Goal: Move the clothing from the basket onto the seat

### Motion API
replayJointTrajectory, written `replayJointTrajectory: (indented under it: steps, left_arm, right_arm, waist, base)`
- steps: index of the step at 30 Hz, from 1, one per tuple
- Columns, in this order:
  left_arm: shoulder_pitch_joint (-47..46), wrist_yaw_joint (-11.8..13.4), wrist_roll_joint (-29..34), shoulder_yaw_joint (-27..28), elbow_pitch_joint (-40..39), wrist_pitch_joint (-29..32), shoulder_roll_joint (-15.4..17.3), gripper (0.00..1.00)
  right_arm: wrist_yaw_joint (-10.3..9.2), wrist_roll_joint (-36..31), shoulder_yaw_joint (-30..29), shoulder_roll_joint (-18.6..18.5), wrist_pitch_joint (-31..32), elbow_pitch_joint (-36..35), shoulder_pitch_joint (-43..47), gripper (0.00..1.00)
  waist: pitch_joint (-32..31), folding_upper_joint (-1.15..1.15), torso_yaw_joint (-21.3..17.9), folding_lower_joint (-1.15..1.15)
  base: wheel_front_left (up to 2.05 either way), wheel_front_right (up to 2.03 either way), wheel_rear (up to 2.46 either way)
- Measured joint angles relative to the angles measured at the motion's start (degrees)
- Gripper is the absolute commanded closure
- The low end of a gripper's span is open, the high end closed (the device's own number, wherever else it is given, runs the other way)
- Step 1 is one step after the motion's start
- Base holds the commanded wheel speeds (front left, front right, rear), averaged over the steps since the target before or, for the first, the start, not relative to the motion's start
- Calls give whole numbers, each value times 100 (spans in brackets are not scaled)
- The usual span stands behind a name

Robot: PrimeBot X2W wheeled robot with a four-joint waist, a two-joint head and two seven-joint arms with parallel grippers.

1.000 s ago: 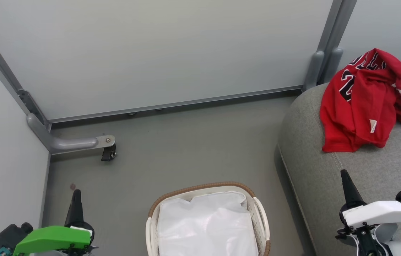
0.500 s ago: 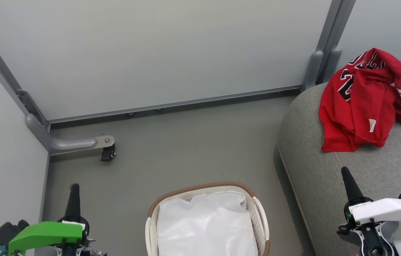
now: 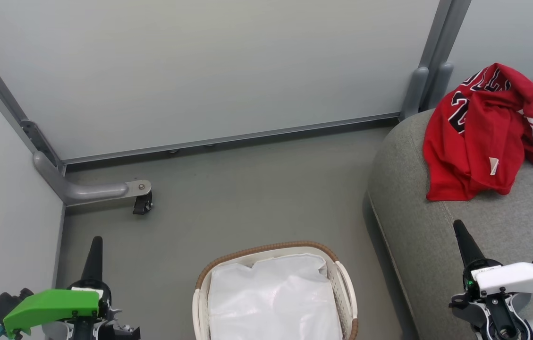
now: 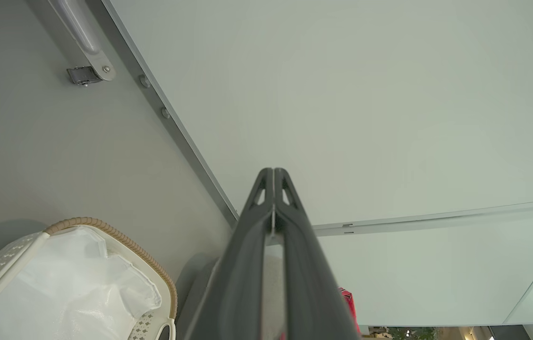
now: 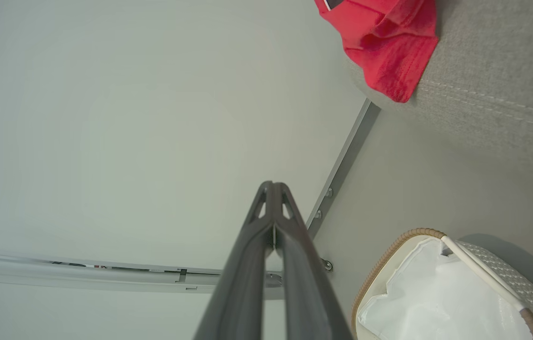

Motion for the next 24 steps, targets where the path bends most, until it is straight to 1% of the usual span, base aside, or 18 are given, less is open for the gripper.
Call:
replayJointTrajectory:
  steps: [24]
  left_arm:
    - [-126,0,-926,112,-103,272,3,100]
  right_arm:
    - [-2,1091,-68,-8,263,-73,-38,100]
  waist:
    - [5,0,-29,0]
  base:
    - [0,0,0]
